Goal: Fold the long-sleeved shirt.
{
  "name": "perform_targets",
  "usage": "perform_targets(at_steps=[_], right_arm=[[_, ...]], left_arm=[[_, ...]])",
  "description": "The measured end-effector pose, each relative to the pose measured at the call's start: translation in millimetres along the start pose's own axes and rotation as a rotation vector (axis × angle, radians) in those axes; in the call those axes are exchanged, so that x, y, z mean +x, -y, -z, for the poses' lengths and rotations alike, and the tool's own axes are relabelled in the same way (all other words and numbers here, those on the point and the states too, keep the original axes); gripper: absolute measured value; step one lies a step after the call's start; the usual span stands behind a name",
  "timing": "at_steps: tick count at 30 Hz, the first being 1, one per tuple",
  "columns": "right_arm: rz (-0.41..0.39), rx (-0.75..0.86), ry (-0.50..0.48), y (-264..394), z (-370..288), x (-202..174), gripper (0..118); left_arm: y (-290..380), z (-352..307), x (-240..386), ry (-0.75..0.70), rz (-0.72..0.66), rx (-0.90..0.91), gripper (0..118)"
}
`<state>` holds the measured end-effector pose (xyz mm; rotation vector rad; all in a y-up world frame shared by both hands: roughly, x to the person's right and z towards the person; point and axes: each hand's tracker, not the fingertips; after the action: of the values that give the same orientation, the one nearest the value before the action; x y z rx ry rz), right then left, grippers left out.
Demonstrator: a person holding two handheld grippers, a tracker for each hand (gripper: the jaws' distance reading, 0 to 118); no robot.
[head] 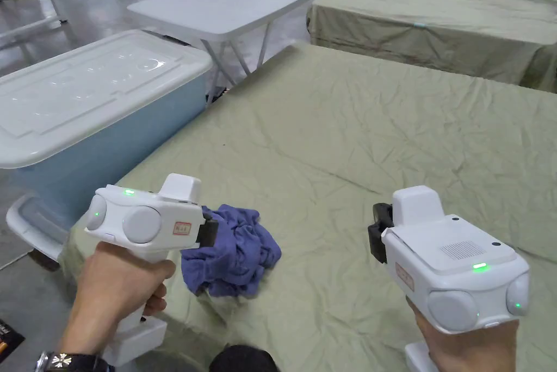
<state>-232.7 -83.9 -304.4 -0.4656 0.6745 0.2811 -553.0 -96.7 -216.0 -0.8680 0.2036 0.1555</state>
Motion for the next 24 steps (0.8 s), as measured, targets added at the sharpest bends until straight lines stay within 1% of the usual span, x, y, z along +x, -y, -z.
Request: perform_targets(at_steps=[1, 3, 4, 6, 9, 10, 15, 17, 18, 20, 21, 23, 24], right_arm=[[0.001, -0.007, 0.004, 2, 2, 1, 1], [0.009, -0.022, 0.010, 5, 8, 4, 1], [0.011, -0.026, 0.011, 7, 10, 4, 1], [0.015, -0.039, 0.013, 10, 15, 4, 1], [0.010, -0.059, 0.012, 14, 22, 3, 1], [0.010, -0.064, 0.013, 15, 24, 3, 1], [0.009, -0.088, 0.010, 21, 32, 3, 1], [0.009, -0.094, 0.010, 22, 33, 4, 1], [0.009, -0.095, 0.010, 22, 34, 4, 1], [0.010, -0.095, 0.012, 23, 34, 5, 1], [0.010, -0.095, 0.012, 23, 33, 6, 1], [0.010, -0.095, 0.016, 23, 32, 7, 1], [0.012, -0.093, 0.017, 23, 31, 8, 1]], left_arm=[[-2, 7, -2, -0.011, -0.010, -0.003, 44], [-4, 21, -8, -0.044, -0.077, -0.025, 50], [-5, 28, -10, -0.074, -0.093, -0.020, 52], [-4, 40, -14, -0.051, -0.096, -0.022, 54], [-5, 60, -19, -0.002, -0.150, -0.062, 72], [-4, 68, -19, 0.011, -0.161, -0.092, 76], [9, 105, -14, -0.037, -0.095, -0.182, 77], [12, 118, -20, -0.027, -0.134, -0.193, 77], [13, 118, -21, -0.015, -0.169, -0.183, 76], [12, 118, -23, -0.021, -0.170, -0.170, 72], [12, 117, -21, -0.023, -0.156, -0.168, 61], [13, 111, -17, -0.021, -0.109, -0.129, 21], [13, 110, -19, -0.020, -0.118, -0.122, 21]])
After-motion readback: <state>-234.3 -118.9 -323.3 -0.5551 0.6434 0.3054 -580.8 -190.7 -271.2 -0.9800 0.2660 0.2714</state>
